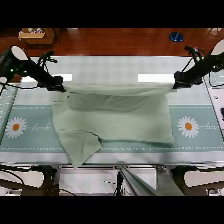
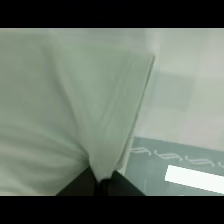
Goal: Fold the shirts.
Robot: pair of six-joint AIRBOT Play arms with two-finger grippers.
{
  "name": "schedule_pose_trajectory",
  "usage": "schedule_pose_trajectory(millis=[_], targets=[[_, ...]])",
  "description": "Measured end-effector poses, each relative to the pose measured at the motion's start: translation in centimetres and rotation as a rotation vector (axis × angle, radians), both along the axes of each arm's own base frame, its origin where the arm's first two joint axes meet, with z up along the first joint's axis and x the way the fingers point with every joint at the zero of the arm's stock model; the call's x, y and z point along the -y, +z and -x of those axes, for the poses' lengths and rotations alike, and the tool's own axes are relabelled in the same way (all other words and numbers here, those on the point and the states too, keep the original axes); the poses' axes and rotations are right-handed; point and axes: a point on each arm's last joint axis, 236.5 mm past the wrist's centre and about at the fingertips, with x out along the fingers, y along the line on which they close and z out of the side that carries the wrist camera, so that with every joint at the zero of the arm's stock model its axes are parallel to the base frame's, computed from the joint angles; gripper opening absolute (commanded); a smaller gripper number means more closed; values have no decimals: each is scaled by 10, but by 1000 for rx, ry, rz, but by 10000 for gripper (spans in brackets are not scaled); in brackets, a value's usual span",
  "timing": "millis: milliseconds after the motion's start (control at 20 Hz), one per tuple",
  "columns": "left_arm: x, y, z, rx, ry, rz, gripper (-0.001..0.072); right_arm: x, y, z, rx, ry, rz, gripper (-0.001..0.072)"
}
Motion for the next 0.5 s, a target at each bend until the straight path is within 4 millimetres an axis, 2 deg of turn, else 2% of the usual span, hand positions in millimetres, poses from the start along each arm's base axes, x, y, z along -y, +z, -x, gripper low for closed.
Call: schedule_pose_trajectory(millis=[100,150,200,250,300,400,500], targets=[[3,-11,10,-63,-7,1,26,4,-14,15,-67,-4,18,40],[4,-16,14,-91,-8,1,81,5,-19,21,-92,-7,22,161],[5,-19,17,-109,-10,3,248,6,-22,24,-106,-10,27,316],[6,-19,18,-119,-13,6,424,10,-24,27,-114,-7,42,407],[8,-16,17,-118,-9,16,490,11,-24,29,-114,-6,47,421],[8,-1,13,-95,-6,32,495,9,-15,33,-104,5,44,422],[0,19,9,-55,16,43,495,9,2,38,-80,17,51,422]])
